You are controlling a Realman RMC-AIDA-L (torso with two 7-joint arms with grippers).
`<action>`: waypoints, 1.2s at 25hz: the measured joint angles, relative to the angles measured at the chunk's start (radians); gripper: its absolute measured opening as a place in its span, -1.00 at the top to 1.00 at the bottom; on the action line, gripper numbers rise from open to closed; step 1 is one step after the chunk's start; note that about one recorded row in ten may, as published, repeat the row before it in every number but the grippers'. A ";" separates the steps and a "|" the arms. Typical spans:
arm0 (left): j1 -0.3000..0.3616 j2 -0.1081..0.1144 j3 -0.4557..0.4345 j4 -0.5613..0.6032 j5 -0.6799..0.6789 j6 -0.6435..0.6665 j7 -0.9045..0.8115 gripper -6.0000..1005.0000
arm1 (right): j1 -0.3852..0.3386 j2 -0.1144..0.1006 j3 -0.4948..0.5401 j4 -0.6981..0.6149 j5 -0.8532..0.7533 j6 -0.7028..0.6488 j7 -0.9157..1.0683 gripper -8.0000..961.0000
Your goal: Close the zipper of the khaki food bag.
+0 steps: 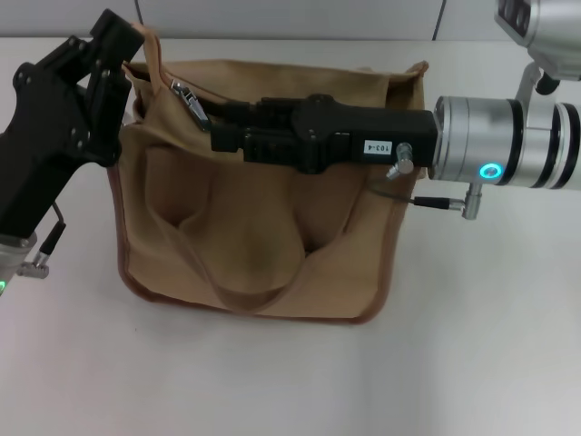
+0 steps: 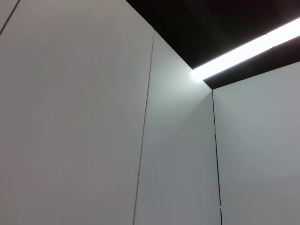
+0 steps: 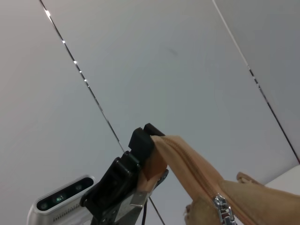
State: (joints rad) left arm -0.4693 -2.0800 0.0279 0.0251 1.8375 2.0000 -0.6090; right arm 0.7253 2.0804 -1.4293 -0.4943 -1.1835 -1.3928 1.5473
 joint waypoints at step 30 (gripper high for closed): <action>-0.023 0.000 0.007 -0.001 0.003 -0.009 -0.031 0.85 | 0.064 0.005 -0.036 -0.009 -0.015 0.051 0.086 -0.10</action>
State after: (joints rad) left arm -0.4924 -2.0801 0.0353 0.0245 1.8402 1.9914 -0.6403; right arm 0.7895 2.0857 -1.4650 -0.5028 -1.1981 -1.3413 1.6330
